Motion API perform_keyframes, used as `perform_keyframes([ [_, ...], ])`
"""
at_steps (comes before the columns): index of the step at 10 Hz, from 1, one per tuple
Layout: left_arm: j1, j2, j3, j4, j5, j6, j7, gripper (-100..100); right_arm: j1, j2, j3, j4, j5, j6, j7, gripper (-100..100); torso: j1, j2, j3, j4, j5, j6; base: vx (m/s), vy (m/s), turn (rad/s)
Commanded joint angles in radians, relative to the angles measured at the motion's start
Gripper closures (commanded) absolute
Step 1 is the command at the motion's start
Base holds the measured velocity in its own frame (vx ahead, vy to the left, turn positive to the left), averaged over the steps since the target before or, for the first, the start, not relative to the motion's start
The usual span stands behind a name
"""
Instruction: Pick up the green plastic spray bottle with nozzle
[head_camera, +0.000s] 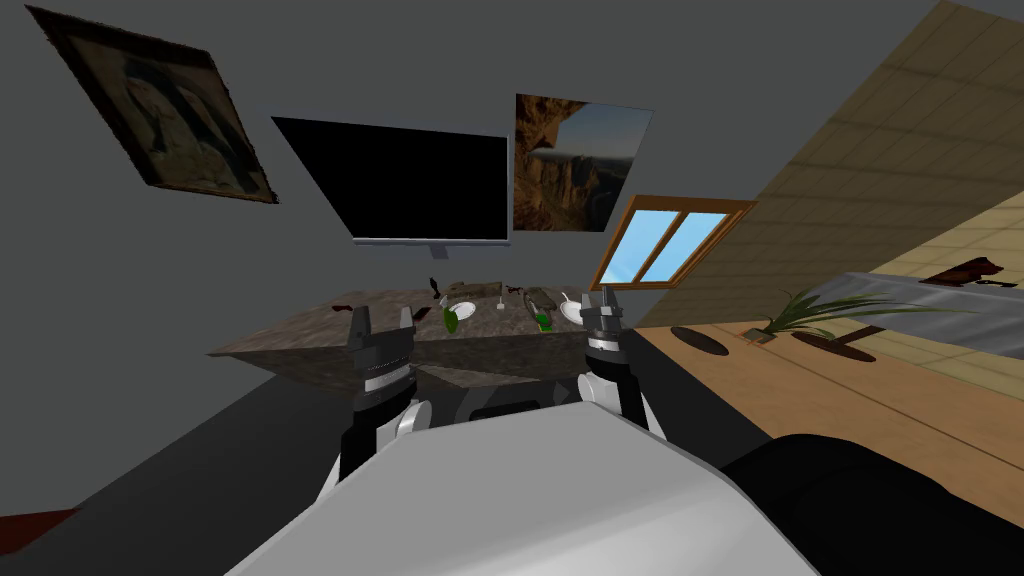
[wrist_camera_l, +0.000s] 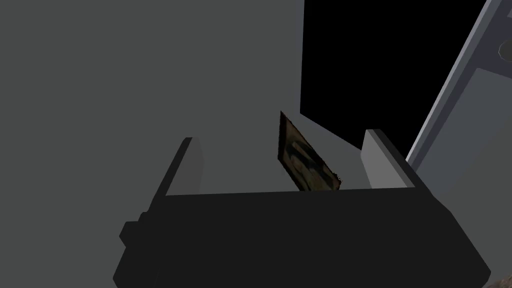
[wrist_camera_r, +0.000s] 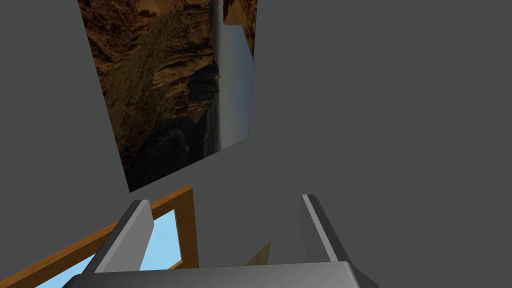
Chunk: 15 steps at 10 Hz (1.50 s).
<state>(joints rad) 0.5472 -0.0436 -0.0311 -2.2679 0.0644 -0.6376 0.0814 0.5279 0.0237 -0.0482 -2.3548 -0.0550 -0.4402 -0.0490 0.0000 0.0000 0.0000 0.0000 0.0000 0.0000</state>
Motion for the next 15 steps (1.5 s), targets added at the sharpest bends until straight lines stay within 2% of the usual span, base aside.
perform_keyframes([
  [1, -0.011, 0.046, 0.0, 0.01, 0.01, 0.007, 0.006, -100, 0.0, 0.0, 0.0, 0.0, 0.0, 0.0, 0.0, 0, 0.0, 0.0, 0.0, 0.0, 0.0, 0.0, -0.023, 0.005, 0.001],
  [4, -0.056, 0.135, 0.0, 0.05, 0.048, 0.037, 0.028, -100, 0.0, 0.0, 0.0, 0.0, 0.0, 0.0, 0.0, 0, 0.0, 0.004, 0.002, 0.001, 0.0, 0.0, -0.07, -0.004, -0.001],
  [7, -0.131, 0.193, -0.001, 0.117, 0.109, 0.086, 0.065, -100, 0.0, 0.0, 0.0, 0.0, 0.0, 0.0, 0.0, 0, 0.0, 0.007, 0.004, 0.001, 0.0, 0.0, -0.109, 0.003, -0.004],
  [11, -0.254, 0.227, -0.001, 0.232, 0.217, 0.175, 0.131, -100, 0.0, 0.0, 0.0, 0.0, 0.0, 0.0, 0.0, 0, -0.003, 0.01, 0.006, 0.002, -0.001, 0.0, -0.155, -0.027, -0.008],
  [12, -0.265, 0.227, -0.001, 0.239, 0.217, 0.175, 0.131, -100, 0.0, 0.0, 0.0, 0.0, 0.0, 0.0, 0.0, 0, -0.002, 0.011, 0.006, 0.002, -0.001, 0.0, -0.116, -0.001, -0.002],
  [14, -0.332, 0.232, 0.001, 0.31, 0.277, 0.226, 0.17, -100, 0.0, 0.0, 0.0, 0.0, 0.0, 0.0, 0.0, 0, 0.001, 0.007, 0.004, 0.002, 0.0, 0.0, -0.123, 0.004, -0.002],
  [15, -0.344, 0.232, 0.001, 0.313, 0.277, 0.226, 0.17, -100, 0.0, 0.0, 0.0, 0.0, 0.0, 0.0, 0.0, 0, 0.0, 0.008, 0.005, 0.002, 0.0, 0.0, -0.098, -0.011, 0.002],
])
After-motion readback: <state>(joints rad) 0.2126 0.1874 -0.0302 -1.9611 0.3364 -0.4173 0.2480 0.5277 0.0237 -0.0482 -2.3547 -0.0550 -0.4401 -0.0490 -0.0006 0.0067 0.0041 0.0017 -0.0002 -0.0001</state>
